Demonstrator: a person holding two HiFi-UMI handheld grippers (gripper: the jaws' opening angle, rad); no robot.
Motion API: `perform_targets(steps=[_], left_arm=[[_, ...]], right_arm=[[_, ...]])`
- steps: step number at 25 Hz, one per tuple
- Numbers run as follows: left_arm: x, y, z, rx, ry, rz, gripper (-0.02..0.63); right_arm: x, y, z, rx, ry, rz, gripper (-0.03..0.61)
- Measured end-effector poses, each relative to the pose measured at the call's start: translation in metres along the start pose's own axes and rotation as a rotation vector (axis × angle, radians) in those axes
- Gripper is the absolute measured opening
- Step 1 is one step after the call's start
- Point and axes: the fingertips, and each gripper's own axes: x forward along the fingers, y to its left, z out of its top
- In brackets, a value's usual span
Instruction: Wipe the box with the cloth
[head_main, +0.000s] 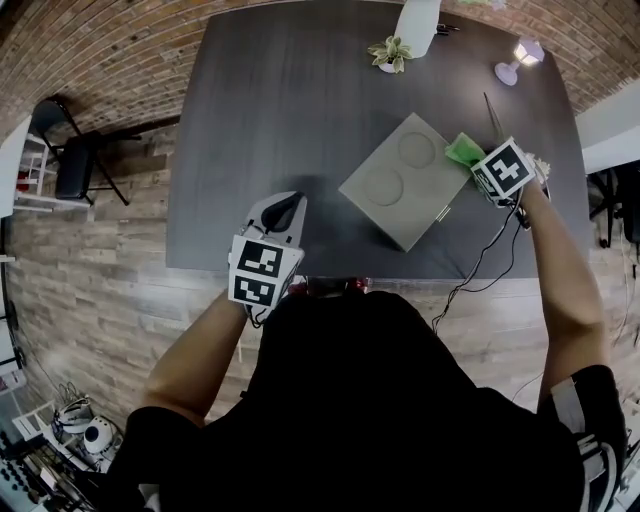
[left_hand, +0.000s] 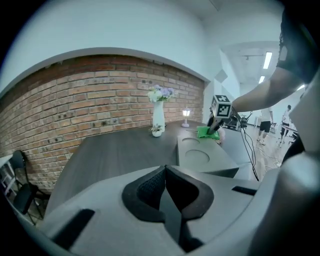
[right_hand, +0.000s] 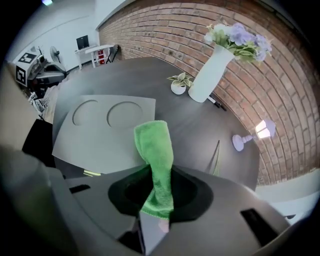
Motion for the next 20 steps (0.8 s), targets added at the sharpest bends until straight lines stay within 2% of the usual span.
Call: perform_targets(steps=[3,11,20], left_arm=[[-0.001,-0.003,-0.001,0.006,0.001,-0.005,0.009],[-0.017,-0.01,-0.005,0.024,-0.051,-0.081,0.009],[-0.081,0.026,-0.05,0.019,-0.065,-0.122,0.009]], right_arm=[[-0.006,0.014,-0.001,-0.024,-0.012,-0.016,0.086],[-0.025,0.087,-0.002,-0.044,0.007,0.024,0.086],[-0.051,0.201,0.006,-0.005,0.033,0.037,0.086]])
